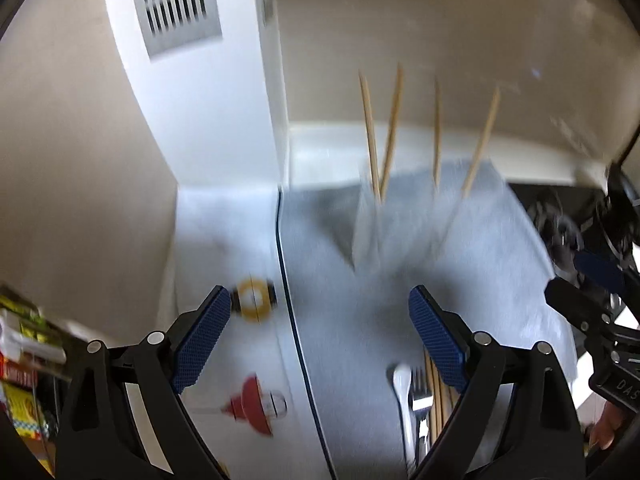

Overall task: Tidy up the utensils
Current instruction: 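Close the left tool on the white spoon while the right tool grasps a wooden chopstick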

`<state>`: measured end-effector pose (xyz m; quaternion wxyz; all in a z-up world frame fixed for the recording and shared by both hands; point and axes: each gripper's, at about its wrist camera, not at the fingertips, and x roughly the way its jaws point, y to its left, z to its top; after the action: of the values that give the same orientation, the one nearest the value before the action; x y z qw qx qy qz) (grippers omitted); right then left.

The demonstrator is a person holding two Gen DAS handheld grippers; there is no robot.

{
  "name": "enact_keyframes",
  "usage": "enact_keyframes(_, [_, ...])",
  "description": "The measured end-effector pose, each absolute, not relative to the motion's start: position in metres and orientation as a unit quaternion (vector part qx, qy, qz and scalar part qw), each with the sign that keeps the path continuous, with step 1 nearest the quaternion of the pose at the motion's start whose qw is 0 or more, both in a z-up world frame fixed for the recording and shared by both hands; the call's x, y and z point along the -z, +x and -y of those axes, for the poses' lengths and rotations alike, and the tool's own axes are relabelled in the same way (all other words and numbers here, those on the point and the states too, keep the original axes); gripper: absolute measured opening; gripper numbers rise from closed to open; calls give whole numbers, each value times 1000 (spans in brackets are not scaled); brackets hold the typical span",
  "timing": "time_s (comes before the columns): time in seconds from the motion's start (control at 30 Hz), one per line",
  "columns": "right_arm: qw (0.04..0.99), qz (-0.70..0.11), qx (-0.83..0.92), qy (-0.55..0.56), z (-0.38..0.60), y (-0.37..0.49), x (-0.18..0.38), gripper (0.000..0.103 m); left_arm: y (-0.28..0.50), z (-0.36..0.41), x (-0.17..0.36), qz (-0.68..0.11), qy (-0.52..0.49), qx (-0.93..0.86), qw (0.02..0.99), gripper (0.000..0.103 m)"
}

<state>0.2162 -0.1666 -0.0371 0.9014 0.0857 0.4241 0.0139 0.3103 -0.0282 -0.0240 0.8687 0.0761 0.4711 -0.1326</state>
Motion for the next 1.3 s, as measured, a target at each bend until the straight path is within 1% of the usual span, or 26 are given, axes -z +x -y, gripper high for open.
enact_keyframes(0.17, [881,-463,-13,93,160,198,66,67,287,24,51,-503,75,121,852,88])
enact_keyframes(0.37, [863,-497,-16,87,153,189,88,67,270,14,66,-522,84,115,841,88])
enact_keyframes(0.6, [861,-501,-13,86,153,183,87,67,256,17,69,-525,97,120,837,88])
enact_keyframes(1.1, [855,-508,-8,103,164,179,93,66,252,11,76,-535,98,109,832,88])
enact_keyframes(1.17, [849,-518,-10,103,166,186,104,55,253,10,80,-538,100,105,830,88])
enact_keyframes(1.23, [838,-536,-21,105,165,194,118,28,254,9,83,-543,100,102,828,88])
enact_keyframes(1.3, [825,-554,-33,110,163,203,134,15,254,7,86,-547,98,100,825,88])
